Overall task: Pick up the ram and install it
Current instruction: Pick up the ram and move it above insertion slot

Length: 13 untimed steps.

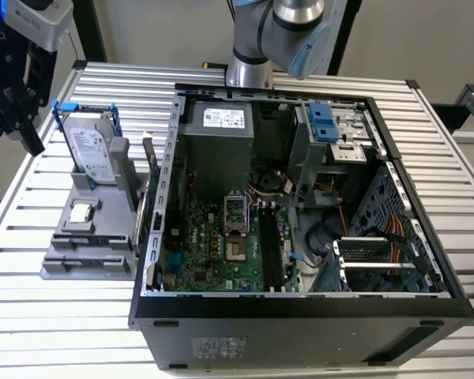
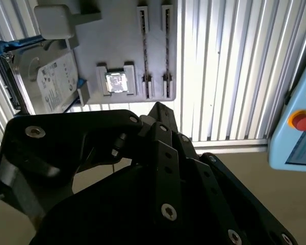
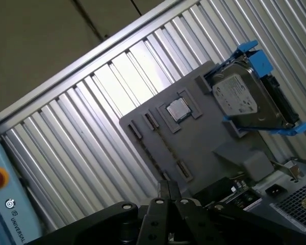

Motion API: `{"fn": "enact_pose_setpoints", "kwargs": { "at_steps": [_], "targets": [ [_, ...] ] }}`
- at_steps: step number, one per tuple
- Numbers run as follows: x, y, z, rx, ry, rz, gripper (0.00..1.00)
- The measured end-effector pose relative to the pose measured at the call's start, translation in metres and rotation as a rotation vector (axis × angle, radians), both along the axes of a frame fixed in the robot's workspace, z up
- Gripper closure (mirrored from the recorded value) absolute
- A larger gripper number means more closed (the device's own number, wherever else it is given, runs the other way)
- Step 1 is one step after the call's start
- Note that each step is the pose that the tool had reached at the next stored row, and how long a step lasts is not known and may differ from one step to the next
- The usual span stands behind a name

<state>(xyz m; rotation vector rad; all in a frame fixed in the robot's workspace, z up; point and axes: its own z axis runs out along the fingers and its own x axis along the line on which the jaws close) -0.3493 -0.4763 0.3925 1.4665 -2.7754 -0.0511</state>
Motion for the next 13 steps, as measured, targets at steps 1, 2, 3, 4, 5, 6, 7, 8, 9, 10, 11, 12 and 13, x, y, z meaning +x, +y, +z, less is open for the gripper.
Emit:
{"fn": "enact_pose_setpoints", "kwargs": {
  "at_steps": [1, 2, 3, 4, 5, 6, 7, 8, 9, 10, 11, 12, 13],
  "targets": [
    [0.0000, 0.0000, 0.0000, 0.0000, 0.0000, 0.008, 1.00],
    [0.0000, 0.0000, 0.0000, -0.0001, 0.0001, 0.015, 1.00],
    [0.0000, 0.0000, 0.0000, -0.0001, 0.0000, 0.021, 1.00],
    [0.0000, 0.0000, -0.0001, 0.0000, -0.0001, 0.028, 1.00],
    [0.0000, 0.0000, -0.0001, 0.0001, -0.0001, 0.036, 1.00],
    [-0.0001, 0.0000, -0.0001, 0.0001, -0.0001, 0.046, 1.00],
    [0.0000, 0.0000, -0.0001, 0.0001, -0.0001, 0.055, 1.00],
    [0.0000, 0.0000, 0.0000, -0.0001, 0.0000, 0.064, 1.00],
    [0.0000, 0.0000, -0.0001, 0.0000, -0.0001, 0.074, 1.00],
    [0.0000, 0.0000, -0.0001, 0.0000, -0.0001, 0.083, 1.00],
    [0.0000, 0.0000, -0.0001, -0.0001, 0.0000, 0.092, 1.00],
    [0.0000, 0.0000, 0.0000, -0.0001, 0.0000, 0.102, 1.00],
    [0.0000, 0.0000, 0.0000, -0.0001, 0.0000, 0.112, 1.00]
  ]
}}
